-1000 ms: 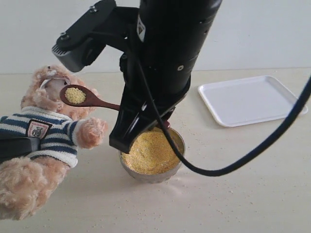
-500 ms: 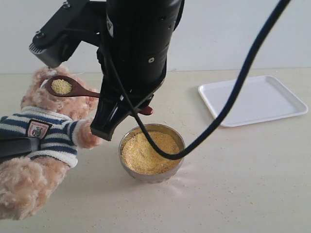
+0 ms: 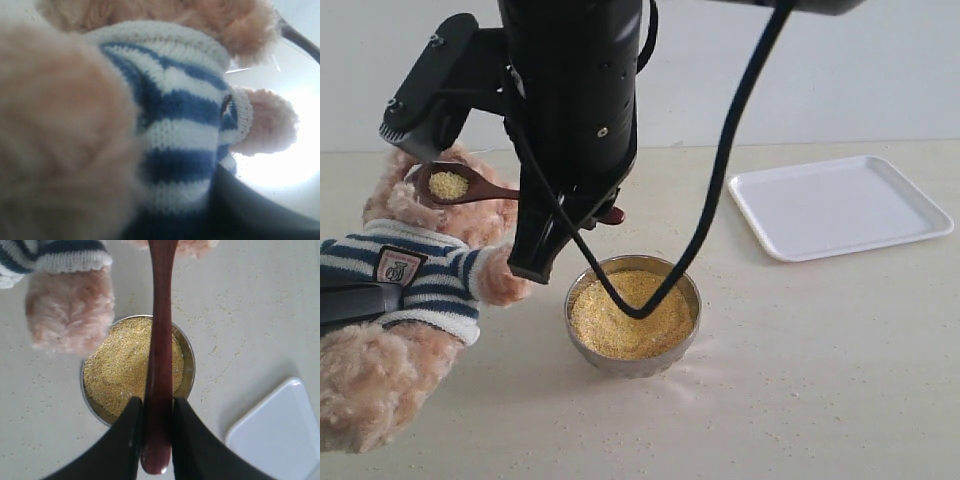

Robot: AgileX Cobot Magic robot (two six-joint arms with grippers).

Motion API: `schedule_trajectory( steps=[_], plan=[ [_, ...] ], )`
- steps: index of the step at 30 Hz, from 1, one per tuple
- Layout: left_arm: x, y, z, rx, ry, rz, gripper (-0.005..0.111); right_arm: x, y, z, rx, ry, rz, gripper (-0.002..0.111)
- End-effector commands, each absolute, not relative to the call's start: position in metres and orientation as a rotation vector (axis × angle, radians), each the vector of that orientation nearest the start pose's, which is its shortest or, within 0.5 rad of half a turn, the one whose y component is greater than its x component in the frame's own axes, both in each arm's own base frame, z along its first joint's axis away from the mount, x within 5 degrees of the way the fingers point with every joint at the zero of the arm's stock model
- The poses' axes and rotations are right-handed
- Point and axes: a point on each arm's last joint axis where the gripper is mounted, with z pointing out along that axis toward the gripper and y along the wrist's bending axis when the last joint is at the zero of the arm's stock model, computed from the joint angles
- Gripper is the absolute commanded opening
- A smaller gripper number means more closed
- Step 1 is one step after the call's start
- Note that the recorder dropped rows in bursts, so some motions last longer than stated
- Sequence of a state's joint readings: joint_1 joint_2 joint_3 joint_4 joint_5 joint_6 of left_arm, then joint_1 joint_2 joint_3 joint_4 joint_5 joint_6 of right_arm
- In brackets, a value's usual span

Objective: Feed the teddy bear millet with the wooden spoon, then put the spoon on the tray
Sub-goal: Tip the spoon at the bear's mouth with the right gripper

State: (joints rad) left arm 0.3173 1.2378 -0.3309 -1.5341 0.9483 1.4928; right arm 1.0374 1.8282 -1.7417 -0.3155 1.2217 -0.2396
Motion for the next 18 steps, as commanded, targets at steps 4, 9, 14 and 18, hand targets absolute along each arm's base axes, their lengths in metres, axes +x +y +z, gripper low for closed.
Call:
schedule_trajectory(
  steps=[4, 9, 14, 18],
  plan=[
    [0.180, -0.019, 0.197, 0.039, 2.161, -0.989, 0.005, 0.220, 0.333, 0.320, -1.732, 2.033, -0.325, 0.000],
    [0.180, -0.019, 0.197, 0.039, 2.161, -0.989, 0.005, 0.217, 0.338, 0.318, -1.750, 1.962, -0.419, 0.000],
    [0.180, -0.019, 0.197, 0.039, 2.161, -0.989, 0.005, 0.214, 0.343, 0.317, -1.737, 1.926, -0.485, 0.000],
    [0.180, -0.019, 0.197, 0.039, 2.161, -0.989, 0.005, 0.213, 0.348, 0.314, -1.720, 1.894, -0.551, 0.000]
  ],
)
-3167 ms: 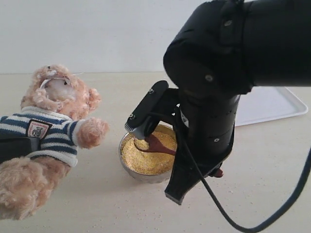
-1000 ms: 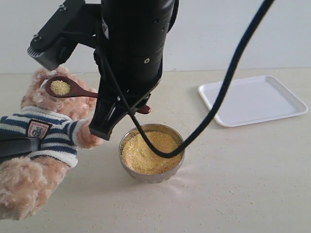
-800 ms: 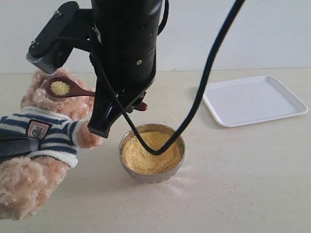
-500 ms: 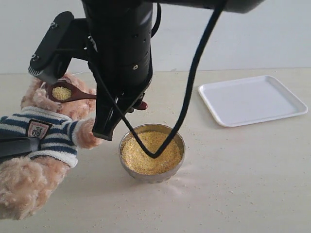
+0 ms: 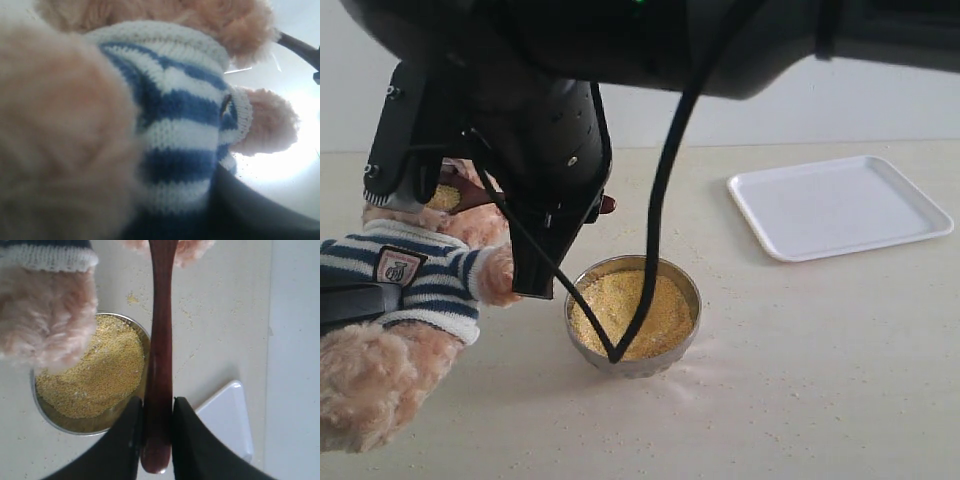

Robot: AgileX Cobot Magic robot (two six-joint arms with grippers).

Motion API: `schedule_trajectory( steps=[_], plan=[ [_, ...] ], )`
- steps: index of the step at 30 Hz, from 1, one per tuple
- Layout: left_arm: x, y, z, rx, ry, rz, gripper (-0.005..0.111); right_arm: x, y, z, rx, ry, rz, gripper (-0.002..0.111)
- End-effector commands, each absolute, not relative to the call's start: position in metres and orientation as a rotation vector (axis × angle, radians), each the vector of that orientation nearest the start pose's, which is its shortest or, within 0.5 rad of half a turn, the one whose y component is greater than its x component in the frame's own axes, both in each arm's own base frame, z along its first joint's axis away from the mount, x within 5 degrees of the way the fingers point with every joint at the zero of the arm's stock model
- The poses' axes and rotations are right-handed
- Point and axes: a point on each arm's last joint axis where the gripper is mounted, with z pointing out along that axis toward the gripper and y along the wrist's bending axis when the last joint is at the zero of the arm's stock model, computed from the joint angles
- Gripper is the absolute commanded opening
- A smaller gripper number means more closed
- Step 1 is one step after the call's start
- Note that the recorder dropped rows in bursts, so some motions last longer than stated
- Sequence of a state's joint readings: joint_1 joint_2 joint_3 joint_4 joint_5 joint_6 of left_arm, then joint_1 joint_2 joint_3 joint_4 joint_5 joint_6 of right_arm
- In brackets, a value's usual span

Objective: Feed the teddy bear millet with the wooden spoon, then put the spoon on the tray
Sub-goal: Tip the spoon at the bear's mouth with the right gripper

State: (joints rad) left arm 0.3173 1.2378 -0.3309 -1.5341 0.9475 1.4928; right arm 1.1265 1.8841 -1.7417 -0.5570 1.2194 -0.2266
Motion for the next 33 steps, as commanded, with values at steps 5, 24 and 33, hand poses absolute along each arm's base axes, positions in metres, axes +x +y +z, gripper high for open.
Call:
schedule_trajectory(
  steps=[5, 24, 33],
  plan=[
    [0.180, -0.019, 0.197, 0.039, 2.161, -0.989, 0.005, 0.211, 0.350, 0.314, -1.688, 1.880, -0.584, 0.000],
    [0.180, -0.019, 0.197, 0.039, 2.161, -0.989, 0.005, 0.194, 0.355, 0.297, -1.697, 1.651, -0.881, 0.000],
    [0.180, -0.019, 0.197, 0.039, 2.161, -0.989, 0.005, 0.190, 0.359, 0.302, -1.651, 1.603, -0.900, 0.000]
  ],
)
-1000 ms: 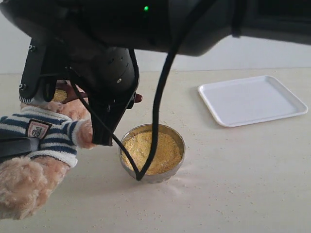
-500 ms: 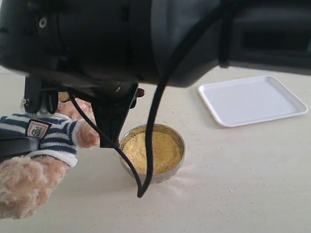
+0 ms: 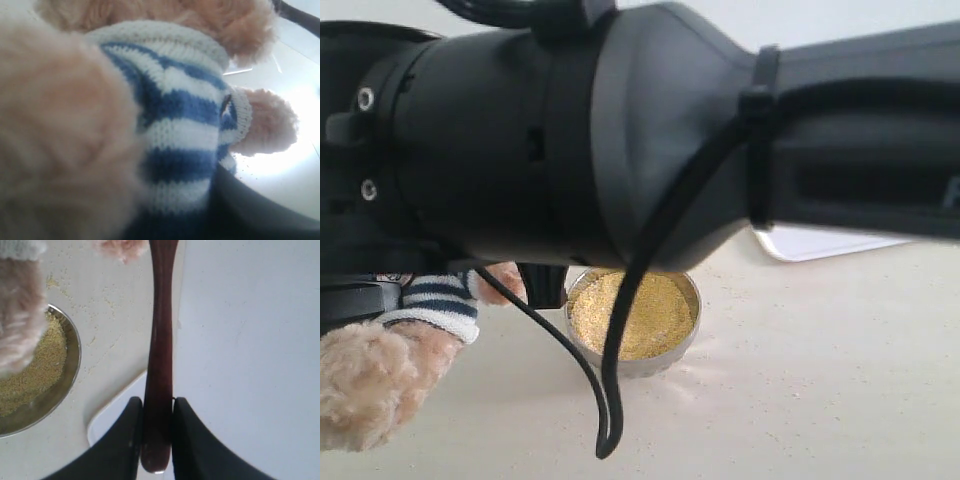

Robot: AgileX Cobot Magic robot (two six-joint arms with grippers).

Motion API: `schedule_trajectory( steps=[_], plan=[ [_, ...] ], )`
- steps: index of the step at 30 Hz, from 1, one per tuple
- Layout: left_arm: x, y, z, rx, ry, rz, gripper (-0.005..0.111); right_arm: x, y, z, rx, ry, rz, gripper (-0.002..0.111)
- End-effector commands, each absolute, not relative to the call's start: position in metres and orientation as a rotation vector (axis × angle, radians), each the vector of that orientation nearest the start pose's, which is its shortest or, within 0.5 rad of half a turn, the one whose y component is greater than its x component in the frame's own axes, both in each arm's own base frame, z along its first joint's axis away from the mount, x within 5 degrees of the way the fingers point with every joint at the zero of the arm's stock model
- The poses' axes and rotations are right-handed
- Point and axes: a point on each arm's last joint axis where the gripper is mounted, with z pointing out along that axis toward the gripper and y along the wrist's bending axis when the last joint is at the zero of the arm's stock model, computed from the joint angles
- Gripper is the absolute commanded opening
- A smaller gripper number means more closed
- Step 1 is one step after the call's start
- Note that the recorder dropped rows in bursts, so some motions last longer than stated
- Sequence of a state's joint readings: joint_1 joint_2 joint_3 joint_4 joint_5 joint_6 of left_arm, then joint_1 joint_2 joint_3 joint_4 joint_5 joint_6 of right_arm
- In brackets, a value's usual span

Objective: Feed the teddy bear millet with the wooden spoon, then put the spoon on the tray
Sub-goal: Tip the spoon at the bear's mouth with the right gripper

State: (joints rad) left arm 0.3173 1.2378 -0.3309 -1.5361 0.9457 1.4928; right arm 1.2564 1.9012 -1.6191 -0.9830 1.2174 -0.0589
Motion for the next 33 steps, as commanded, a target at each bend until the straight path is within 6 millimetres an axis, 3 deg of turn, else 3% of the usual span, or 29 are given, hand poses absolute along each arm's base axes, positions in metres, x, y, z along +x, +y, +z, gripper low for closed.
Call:
schedule_trajectory(
  steps=[1, 5, 33],
  plan=[
    [0.1801, -0.0195, 0.1966, 0.039, 2.161, -0.989, 0.005, 0.1904, 0.3595, 0.3020, -1.647, 1.595, -0.909, 0.000],
    [0.1801, -0.0195, 0.1966, 0.039, 2.161, -0.989, 0.005, 0.1890, 0.3630, 0.3024, -1.643, 1.539, -0.957, 0.000],
    [0.1801, -0.0195, 0.1966, 0.039, 2.161, -0.989, 0.005, 0.1923, 0.3623, 0.2970, -1.605, 1.607, -0.921, 0.000]
  ],
)
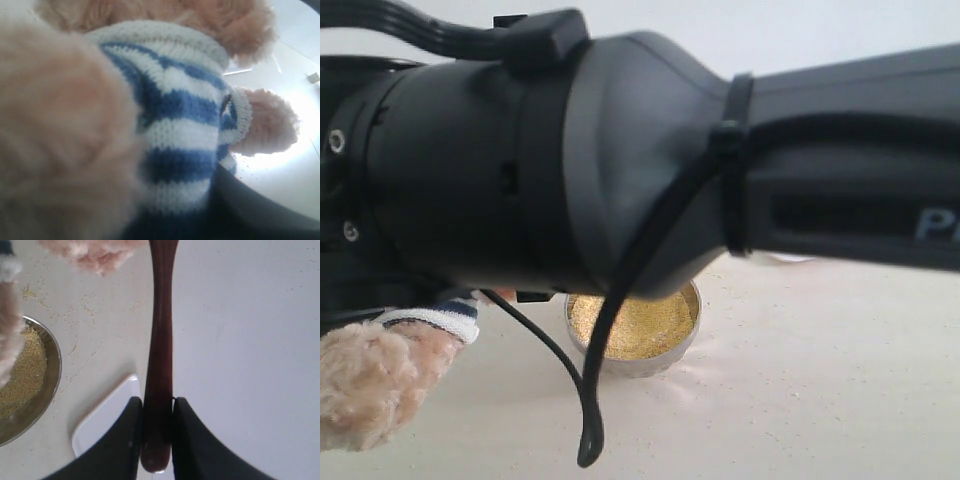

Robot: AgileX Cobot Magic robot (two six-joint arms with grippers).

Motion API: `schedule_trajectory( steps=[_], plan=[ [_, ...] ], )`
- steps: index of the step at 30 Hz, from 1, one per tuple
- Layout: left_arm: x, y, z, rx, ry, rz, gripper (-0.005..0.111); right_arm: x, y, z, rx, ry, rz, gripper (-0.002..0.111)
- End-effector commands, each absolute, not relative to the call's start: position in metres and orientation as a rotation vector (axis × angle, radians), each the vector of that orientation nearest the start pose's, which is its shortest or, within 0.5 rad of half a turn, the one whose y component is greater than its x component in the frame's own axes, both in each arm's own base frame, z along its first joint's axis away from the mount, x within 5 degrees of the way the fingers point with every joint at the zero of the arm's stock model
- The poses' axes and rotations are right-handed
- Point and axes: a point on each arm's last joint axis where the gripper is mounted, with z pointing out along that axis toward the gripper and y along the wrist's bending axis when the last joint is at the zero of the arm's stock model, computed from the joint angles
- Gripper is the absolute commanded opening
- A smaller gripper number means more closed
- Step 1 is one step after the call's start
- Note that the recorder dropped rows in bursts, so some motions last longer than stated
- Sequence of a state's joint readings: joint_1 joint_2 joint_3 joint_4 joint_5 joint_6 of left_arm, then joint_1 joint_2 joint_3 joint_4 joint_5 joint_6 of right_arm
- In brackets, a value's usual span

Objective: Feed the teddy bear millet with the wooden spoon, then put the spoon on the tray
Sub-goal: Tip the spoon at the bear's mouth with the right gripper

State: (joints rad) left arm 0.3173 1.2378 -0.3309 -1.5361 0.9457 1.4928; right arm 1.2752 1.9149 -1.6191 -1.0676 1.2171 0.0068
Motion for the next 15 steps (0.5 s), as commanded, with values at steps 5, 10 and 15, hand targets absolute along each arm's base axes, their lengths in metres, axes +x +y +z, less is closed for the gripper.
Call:
schedule_trajectory(
  steps=[5, 10, 15],
  plan=[
    [0.180, -0.019, 0.197, 0.039, 2.161, -0.989, 0.005, 0.195, 0.363, 0.294, -1.600, 1.611, -0.930, 0.000],
    [0.180, -0.019, 0.197, 0.039, 2.161, -0.989, 0.005, 0.200, 0.360, 0.289, -1.588, 1.648, -0.927, 0.000],
    [0.180, -0.019, 0.197, 0.039, 2.161, -0.989, 0.005, 0.204, 0.348, 0.266, -1.642, 1.664, -1.004, 0.000]
  ],
)
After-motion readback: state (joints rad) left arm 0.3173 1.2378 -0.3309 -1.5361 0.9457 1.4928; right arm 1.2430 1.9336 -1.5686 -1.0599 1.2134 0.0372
